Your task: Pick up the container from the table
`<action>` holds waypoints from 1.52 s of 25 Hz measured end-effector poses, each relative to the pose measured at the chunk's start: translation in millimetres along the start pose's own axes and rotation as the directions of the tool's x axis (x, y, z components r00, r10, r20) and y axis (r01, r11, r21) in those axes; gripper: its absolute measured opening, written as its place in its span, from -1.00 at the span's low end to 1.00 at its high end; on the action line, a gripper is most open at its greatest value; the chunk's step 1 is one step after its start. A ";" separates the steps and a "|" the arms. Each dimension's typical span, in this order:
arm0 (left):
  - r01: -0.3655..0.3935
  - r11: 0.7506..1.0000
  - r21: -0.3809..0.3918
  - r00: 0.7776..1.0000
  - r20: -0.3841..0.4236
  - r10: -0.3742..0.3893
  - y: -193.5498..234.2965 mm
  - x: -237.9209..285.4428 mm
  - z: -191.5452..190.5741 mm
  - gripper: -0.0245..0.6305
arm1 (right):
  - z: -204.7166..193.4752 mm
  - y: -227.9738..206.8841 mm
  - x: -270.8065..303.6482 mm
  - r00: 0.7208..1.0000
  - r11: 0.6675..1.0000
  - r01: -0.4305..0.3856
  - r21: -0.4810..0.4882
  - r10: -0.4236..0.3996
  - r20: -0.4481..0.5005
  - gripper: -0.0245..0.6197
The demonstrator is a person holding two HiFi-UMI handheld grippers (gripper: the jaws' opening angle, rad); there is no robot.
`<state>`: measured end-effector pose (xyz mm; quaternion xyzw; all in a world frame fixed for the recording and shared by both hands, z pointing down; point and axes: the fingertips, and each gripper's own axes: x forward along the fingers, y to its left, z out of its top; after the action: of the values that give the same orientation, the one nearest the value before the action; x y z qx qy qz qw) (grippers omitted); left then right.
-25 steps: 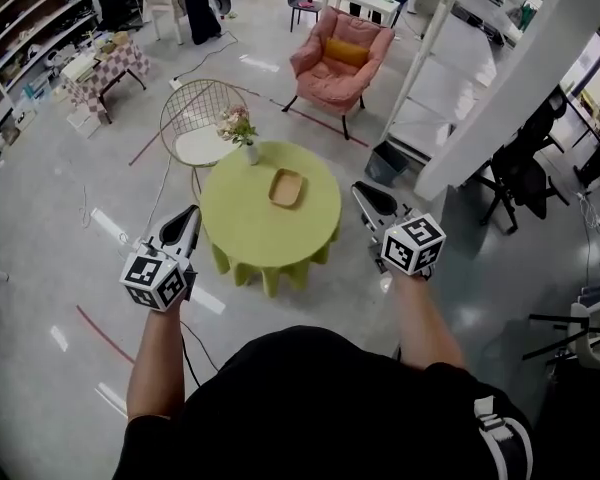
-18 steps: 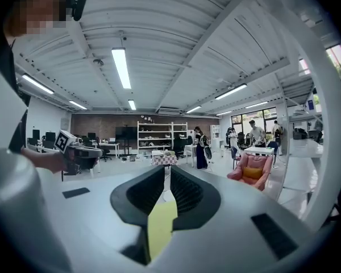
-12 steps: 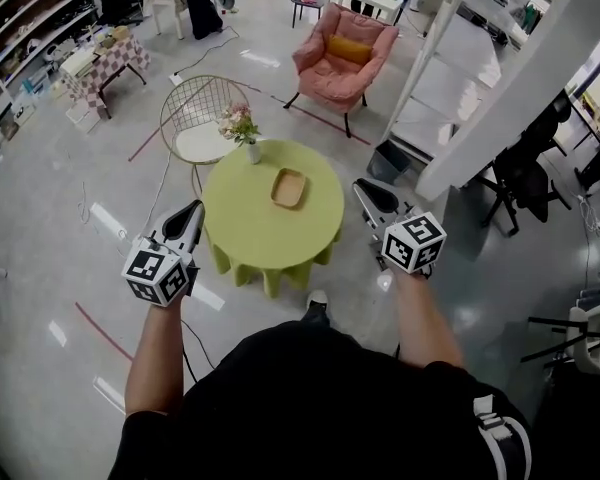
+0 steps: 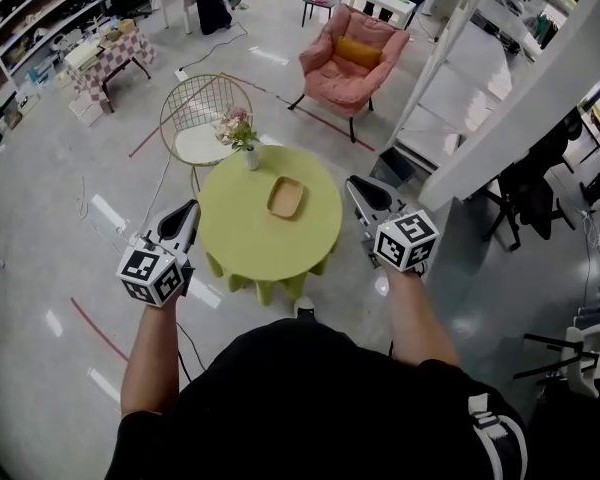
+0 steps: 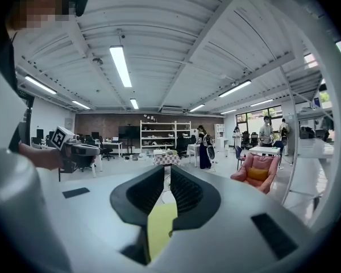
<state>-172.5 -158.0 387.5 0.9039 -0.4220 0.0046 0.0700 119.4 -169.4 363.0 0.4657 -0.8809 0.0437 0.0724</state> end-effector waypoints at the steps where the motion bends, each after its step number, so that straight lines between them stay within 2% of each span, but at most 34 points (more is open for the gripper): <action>1: -0.003 1.000 0.003 1.000 0.001 0.003 -1.7 8.5 -0.2 -0.87 | -0.6 -9.0 2.7 1.000 1.000 -0.004 -0.004 0.004 0.000 -0.79; 18: -0.117 0.993 0.026 0.993 0.015 0.116 -21.2 133.9 24.1 -0.87 | 15.6 -148.4 45.9 0.991 0.990 -0.135 0.036 0.134 0.029 -0.79; 29: -0.204 0.979 0.028 0.979 -0.014 0.204 -27.1 170.9 23.6 -0.87 | 17.9 -193.4 80.8 0.970 0.970 -0.241 0.041 0.239 0.031 -0.79; 32: -0.207 0.978 0.022 0.978 -0.012 0.207 -26.6 179.9 23.0 -0.87 | 17.3 -203.7 89.9 0.967 0.967 -0.253 0.038 0.252 0.026 -0.79; 38: -0.164 0.986 0.017 0.986 0.006 0.164 -35.0 197.1 20.2 -0.87 | 15.6 -219.2 100.2 0.965 0.964 -0.262 0.043 0.261 0.025 -0.79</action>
<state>-19.9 -288.7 376.5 0.8667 -0.4950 0.0118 0.0607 243.5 -376.5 366.6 0.3471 -0.9341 0.0686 0.0469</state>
